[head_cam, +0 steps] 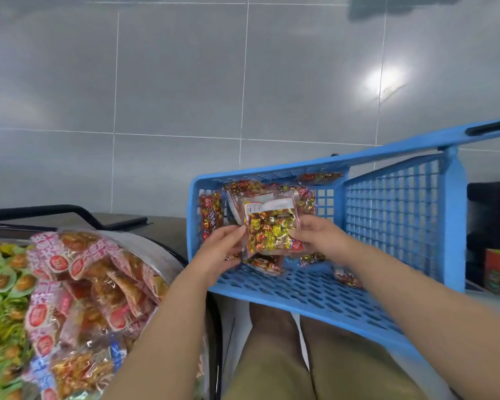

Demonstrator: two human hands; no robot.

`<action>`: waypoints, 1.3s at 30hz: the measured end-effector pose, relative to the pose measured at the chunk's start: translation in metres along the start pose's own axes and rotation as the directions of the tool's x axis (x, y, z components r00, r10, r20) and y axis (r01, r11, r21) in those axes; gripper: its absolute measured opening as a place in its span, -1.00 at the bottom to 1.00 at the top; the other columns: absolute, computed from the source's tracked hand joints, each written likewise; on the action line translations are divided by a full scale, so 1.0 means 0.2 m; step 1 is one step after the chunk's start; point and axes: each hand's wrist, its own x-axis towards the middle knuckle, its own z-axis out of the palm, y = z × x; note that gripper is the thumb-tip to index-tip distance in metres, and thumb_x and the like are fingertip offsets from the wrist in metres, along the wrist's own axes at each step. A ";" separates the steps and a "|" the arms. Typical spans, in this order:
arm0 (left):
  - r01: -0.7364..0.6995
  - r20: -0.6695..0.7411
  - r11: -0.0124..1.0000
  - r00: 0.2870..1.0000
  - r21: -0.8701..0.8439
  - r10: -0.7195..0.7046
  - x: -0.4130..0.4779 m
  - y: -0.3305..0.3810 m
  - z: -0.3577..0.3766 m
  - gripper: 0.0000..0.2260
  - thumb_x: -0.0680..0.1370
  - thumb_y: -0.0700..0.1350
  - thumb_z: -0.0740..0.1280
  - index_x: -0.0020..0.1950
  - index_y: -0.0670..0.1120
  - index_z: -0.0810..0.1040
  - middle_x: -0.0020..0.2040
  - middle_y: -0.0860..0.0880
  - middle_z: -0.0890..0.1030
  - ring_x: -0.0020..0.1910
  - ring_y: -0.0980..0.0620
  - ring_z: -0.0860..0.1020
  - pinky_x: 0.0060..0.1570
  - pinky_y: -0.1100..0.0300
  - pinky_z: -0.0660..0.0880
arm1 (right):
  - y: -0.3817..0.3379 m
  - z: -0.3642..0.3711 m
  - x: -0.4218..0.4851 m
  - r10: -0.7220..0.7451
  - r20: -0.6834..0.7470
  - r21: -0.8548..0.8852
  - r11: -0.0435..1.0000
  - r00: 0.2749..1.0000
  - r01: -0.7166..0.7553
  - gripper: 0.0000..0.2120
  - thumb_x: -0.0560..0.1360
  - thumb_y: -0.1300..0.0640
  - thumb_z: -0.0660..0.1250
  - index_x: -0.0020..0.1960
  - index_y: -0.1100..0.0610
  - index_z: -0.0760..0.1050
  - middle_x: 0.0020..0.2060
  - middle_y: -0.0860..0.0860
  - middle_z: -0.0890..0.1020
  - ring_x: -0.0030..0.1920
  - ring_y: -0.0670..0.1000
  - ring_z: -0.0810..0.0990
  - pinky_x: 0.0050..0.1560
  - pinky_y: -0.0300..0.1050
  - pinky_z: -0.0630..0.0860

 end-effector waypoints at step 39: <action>-0.167 -0.150 0.986 0.975 -0.020 0.162 0.07 -0.10 0.07 -0.56 0.38 -0.15 0.53 0.22 0.01 0.53 0.12 -0.06 0.66 0.12 -0.09 0.62 0.19 -0.15 0.50 | 0.05 0.12 0.08 0.021 -0.022 0.067 0.998 1.000 -0.020 -0.70 0.40 -0.14 0.41 0.10 -0.08 0.54 -0.11 -0.22 0.62 -0.08 -0.21 0.60 -0.14 -0.36 0.47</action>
